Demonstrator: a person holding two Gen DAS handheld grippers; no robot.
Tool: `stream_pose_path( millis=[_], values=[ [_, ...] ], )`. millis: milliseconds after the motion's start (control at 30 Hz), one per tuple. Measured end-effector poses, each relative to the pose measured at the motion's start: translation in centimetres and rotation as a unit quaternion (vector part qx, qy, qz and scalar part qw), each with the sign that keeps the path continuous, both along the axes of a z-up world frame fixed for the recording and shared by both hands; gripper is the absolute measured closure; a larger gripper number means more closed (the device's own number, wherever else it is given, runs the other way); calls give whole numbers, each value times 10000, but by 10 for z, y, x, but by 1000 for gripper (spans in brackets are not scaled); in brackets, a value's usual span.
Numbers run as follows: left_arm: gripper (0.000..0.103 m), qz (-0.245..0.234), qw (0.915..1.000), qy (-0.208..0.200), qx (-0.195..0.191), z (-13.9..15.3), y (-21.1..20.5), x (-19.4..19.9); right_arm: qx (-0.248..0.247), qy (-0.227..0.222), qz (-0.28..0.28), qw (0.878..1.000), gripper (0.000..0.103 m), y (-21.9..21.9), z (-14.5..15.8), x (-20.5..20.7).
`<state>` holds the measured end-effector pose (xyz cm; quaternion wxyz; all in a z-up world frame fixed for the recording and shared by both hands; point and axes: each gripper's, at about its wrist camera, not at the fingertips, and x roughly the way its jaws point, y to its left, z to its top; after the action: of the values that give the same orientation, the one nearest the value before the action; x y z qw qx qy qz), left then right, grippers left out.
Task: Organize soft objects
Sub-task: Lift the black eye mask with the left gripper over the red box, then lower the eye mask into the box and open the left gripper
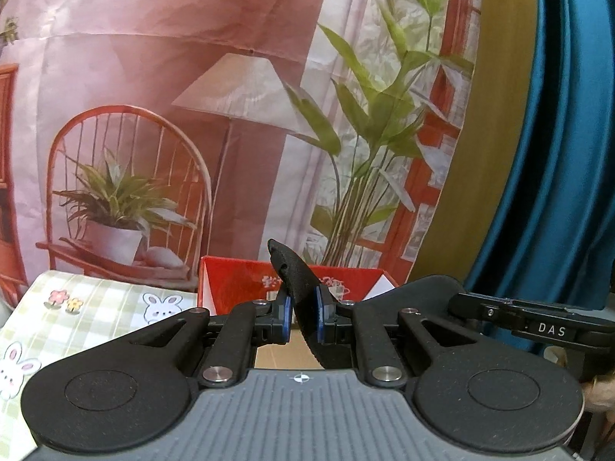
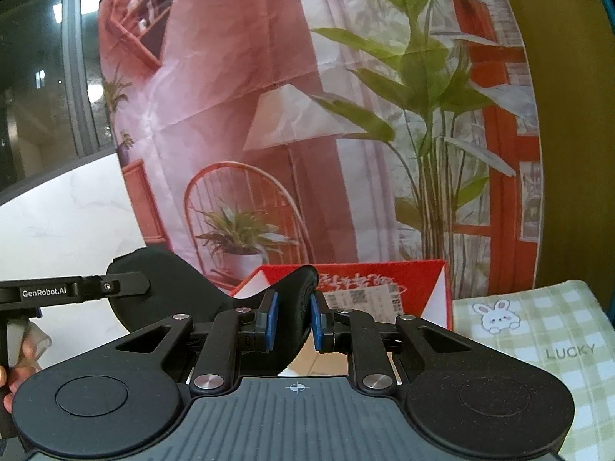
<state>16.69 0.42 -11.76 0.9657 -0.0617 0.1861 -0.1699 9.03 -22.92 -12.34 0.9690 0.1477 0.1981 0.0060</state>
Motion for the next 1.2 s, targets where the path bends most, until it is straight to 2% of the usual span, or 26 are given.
stream_pose_path(
  millis=[367, 633, 867, 1033, 1133, 1200],
  values=[
    [90, -35, 9981, 527, 318, -17, -12, 78, -324, 476, 5, 9983, 86, -25, -13, 68],
    [89, -85, 9938, 947, 585, -32, -18, 124, -556, 953, -21, 9939, 86, -34, -38, 118],
    [88, -203, 9868, 1327, 900, -48, -26, 151, -607, 1445, -82, 9876, 87, -37, -65, 146],
    [80, -349, 9835, 1427, 1056, -58, -27, 156, -772, 1726, -35, 9819, 86, -35, -77, 157],
    [68, -314, 9826, 1469, 1089, -60, -27, 159, -859, 1820, -96, 9795, 81, -36, -79, 161],
    [51, -262, 9825, 1457, 1133, -60, -27, 160, -953, 1875, -167, 9775, 75, -36, -80, 163]
  ],
)
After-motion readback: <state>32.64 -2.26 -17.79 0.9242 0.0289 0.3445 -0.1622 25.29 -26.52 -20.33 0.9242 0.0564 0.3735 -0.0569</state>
